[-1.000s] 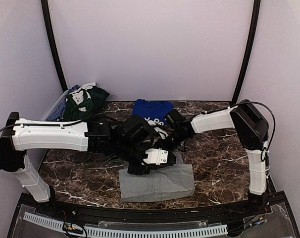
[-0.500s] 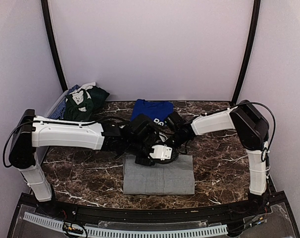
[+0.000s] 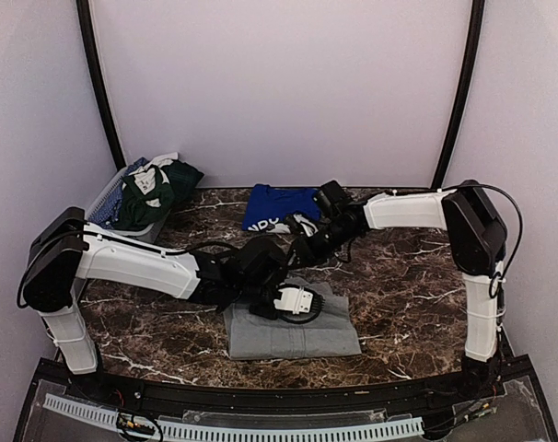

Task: Fold and stack the mixed laundry pile
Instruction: Fold the 2/3-rectangle-folded shirt at the center of the board.

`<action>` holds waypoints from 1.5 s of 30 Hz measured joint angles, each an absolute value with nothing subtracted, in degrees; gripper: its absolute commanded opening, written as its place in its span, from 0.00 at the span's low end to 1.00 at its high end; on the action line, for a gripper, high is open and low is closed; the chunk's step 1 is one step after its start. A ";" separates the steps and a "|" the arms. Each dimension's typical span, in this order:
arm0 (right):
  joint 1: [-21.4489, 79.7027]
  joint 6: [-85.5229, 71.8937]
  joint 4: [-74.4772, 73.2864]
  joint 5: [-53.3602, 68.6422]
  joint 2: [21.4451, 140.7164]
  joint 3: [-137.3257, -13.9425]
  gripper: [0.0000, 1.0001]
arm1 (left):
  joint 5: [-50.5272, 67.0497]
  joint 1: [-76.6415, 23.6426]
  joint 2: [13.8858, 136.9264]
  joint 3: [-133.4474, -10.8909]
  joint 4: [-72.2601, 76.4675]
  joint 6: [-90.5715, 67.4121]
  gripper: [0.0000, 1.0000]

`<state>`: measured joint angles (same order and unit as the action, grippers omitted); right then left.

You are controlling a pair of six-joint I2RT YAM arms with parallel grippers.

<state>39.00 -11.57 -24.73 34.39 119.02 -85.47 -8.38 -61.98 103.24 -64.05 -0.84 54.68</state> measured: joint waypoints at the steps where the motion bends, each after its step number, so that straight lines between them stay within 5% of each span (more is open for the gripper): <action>1: 38.68 -11.42 -24.99 34.28 118.98 -86.50 0.39 | -8.56 -61.98 103.35 -63.83 -0.03 54.85 0.00; 7: 37.87 -9.30 -26.96 34.48 121.30 -92.38 0.28 | -8.32 -61.98 103.37 -63.24 1.96 55.48 0.00; 25: 38.00 -4.99 -30.46 38.81 118.54 -88.12 0.29 | -1.43 -70.57 96.99 -52.62 3.29 54.81 0.00; 34: 40.95 -2.76 -31.55 41.65 120.68 -89.73 0.13 | 0.80 -71.72 90.94 -51.66 0.40 53.39 0.00; 45: 42.13 -1.96 -32.56 44.12 128.57 -89.60 0.04 | -0.99 -67.99 88.97 -52.45 -3.29 53.76 0.00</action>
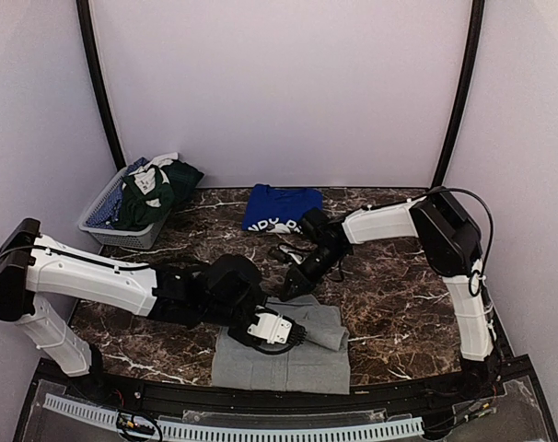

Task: Fold and stack the mixed laundry pile
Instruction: Fold the 2/3-rectangle-folded shirt at the center of the board.

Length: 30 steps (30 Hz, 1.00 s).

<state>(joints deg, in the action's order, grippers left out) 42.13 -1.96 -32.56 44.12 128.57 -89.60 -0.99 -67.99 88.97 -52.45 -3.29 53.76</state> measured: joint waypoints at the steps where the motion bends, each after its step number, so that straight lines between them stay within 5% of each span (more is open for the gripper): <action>1: 42.13 -1.98 -32.56 44.14 128.57 -89.60 0.03 | -1.06 -67.51 88.97 -52.73 -3.46 53.91 0.00; 18: 42.15 -2.17 -32.38 44.77 128.79 -89.58 0.05 | -1.30 -59.40 92.36 -55.37 -2.07 60.03 0.03; 24: 41.91 -3.51 -32.82 44.21 128.51 -90.48 0.32 | -1.56 -58.70 95.59 -55.37 2.28 61.52 0.14; 28: 40.80 -5.08 -33.47 41.41 126.61 -91.53 0.52 | -3.05 -58.65 96.49 -55.37 3.36 61.78 0.33; 30: 39.03 -5.69 -33.98 40.01 124.79 -92.05 0.55 | -3.79 -58.63 96.47 -55.57 3.53 61.34 0.56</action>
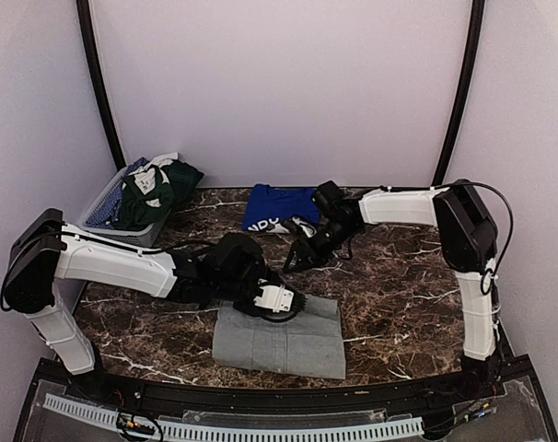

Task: Fold and stack the mixed laundry pile
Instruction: Fold the 2/3-rectangle-folded shirt at the center of the board, then move the square-folded shirt to the center of the board.

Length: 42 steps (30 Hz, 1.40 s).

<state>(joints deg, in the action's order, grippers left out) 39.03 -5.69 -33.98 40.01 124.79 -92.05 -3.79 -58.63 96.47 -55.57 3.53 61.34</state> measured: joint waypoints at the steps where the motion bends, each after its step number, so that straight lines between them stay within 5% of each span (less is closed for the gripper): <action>1: 37.82 -6.04 -34.15 39.42 123.66 -92.40 0.59 | -4.05 -58.54 96.42 -55.86 3.60 61.08 0.63; 12: 29.80 -8.10 -32.75 36.84 100.95 -85.52 0.76 | -11.75 -53.65 87.24 -63.59 -0.67 36.45 0.98; 21: 38.92 -7.73 -33.06 34.72 91.15 -68.75 0.78 | -3.64 -52.47 69.19 -55.13 -10.22 -3.53 0.99; 29: 41.32 -7.40 -34.28 29.26 91.18 -62.24 0.74 | 3.84 -48.66 67.96 -46.28 -13.50 -23.99 0.97; 36: 41.87 -6.55 -34.33 26.33 92.14 -61.58 0.56 | 9.89 -47.16 70.85 -42.26 -13.02 -33.19 0.83; 42: 43.29 -6.26 -34.33 24.67 94.04 -61.12 0.27 | 13.34 -46.09 75.02 -41.69 -9.41 -37.58 0.63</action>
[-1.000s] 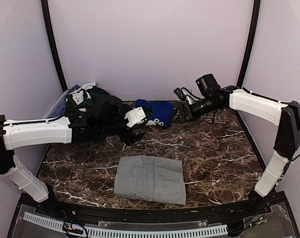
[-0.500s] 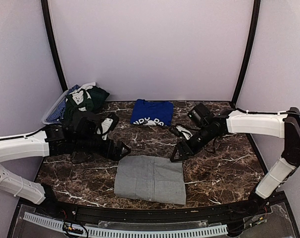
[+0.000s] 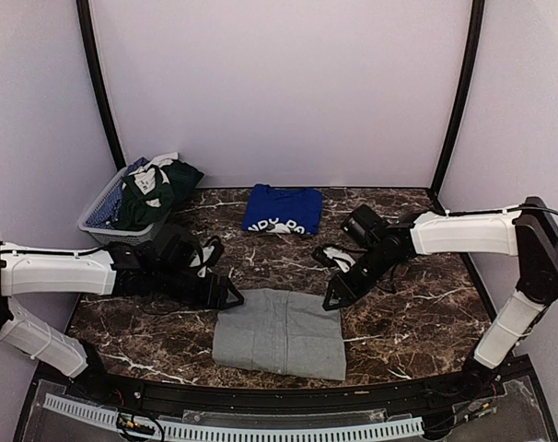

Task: Fold and stack the mixed laundry pile
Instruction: Move the square-folded shirt to the center of the board.

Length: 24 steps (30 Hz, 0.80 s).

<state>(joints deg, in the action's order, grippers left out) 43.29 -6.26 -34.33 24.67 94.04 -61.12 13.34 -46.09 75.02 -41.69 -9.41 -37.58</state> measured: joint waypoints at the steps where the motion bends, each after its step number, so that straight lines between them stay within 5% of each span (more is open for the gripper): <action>1: 43.40 -6.42 -34.41 24.32 94.21 -61.04 0.22 | 13.78 -45.98 75.55 -41.54 -8.73 -38.02 0.60; 6: 43.48 -6.74 -34.26 21.91 96.25 -61.41 0.04 | 14.55 -45.15 78.78 -41.47 -6.46 -39.68 0.27; 10: 43.48 -7.27 -34.17 19.84 100.33 -63.16 0.00 | 14.55 -43.46 81.17 -41.47 -4.91 -39.66 0.01; 24: 40.42 -8.67 -32.99 14.90 108.99 -70.89 0.00 | 10.11 -39.22 94.63 -45.84 1.15 -35.44 0.00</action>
